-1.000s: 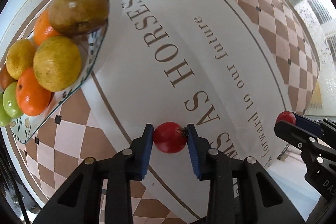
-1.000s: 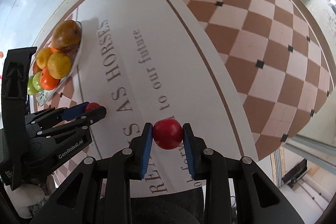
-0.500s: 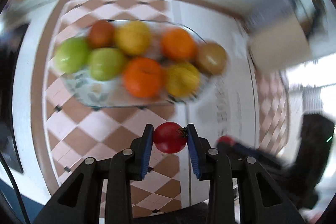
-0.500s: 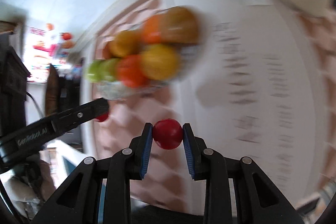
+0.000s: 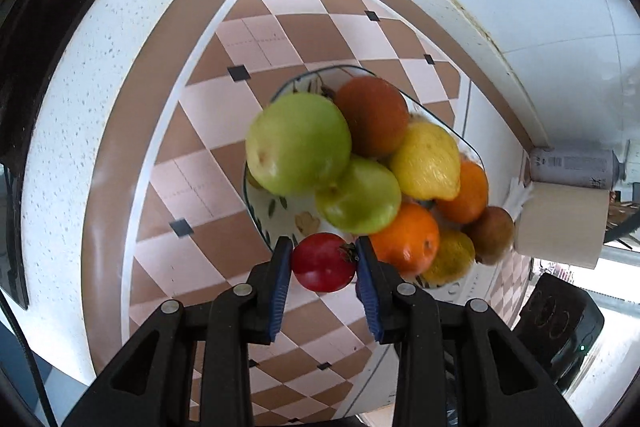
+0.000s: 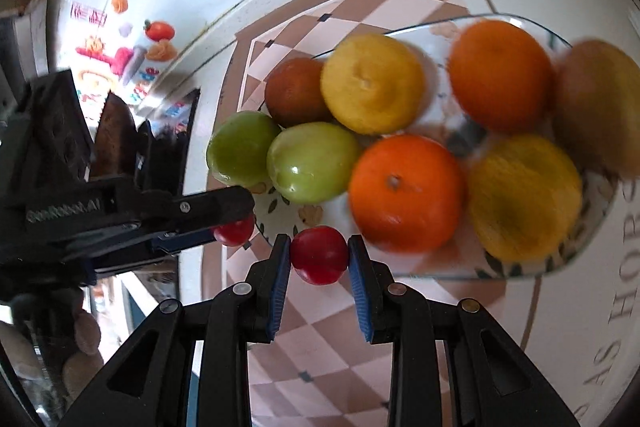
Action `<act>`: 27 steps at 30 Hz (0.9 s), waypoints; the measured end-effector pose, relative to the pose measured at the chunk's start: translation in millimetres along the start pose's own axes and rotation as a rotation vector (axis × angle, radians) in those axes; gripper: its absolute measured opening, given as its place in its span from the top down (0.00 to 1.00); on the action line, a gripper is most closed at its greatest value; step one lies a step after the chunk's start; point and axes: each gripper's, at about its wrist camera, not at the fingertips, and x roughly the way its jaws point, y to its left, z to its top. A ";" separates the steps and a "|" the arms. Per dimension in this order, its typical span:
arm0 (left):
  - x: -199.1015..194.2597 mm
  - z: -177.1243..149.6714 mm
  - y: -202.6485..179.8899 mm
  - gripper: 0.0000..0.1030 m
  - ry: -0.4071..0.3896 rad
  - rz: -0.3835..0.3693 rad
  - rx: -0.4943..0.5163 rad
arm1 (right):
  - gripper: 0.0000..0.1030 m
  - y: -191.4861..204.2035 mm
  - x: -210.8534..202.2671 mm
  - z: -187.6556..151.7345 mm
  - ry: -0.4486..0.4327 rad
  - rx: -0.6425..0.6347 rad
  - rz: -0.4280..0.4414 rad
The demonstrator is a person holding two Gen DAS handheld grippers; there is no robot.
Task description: Organize fruits
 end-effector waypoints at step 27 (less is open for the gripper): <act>-37.0 -79.7 -36.1 0.05 -0.278 0.386 0.244 | 0.08 -19.3 -125.7 -32.1 -0.164 -0.134 -0.431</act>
